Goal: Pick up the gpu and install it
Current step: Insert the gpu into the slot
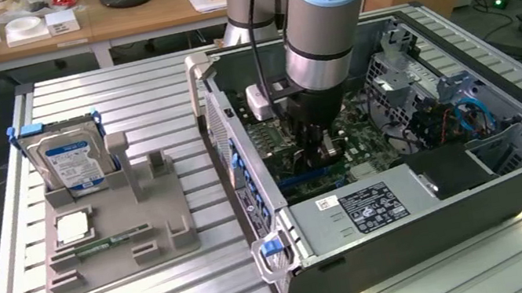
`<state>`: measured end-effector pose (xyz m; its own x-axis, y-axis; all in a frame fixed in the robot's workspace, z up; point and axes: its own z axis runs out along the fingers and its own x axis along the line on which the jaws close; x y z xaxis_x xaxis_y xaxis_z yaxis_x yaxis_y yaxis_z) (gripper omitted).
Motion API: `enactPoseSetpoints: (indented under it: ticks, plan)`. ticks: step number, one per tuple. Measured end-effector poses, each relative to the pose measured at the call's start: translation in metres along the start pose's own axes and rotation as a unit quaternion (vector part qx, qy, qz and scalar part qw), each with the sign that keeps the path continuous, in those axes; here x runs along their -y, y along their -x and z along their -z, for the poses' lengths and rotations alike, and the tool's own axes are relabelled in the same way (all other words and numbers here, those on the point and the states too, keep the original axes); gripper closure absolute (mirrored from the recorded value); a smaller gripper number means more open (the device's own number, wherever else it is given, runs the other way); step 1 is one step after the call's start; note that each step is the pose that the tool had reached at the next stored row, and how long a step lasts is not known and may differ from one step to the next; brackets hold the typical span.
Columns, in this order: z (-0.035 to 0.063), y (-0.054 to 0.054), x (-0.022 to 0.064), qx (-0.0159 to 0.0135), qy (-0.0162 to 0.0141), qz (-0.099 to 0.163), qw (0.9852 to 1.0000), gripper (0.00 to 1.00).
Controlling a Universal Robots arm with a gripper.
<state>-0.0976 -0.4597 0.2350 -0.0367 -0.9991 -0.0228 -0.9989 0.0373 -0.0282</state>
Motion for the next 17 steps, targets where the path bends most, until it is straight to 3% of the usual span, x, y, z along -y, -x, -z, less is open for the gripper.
enactPoseSetpoints:
  ticks: [17]
  plan:
    - [-0.0060, -0.0001, -0.0002, -0.0001, 0.0000, 0.000, 1.0000, 0.73]
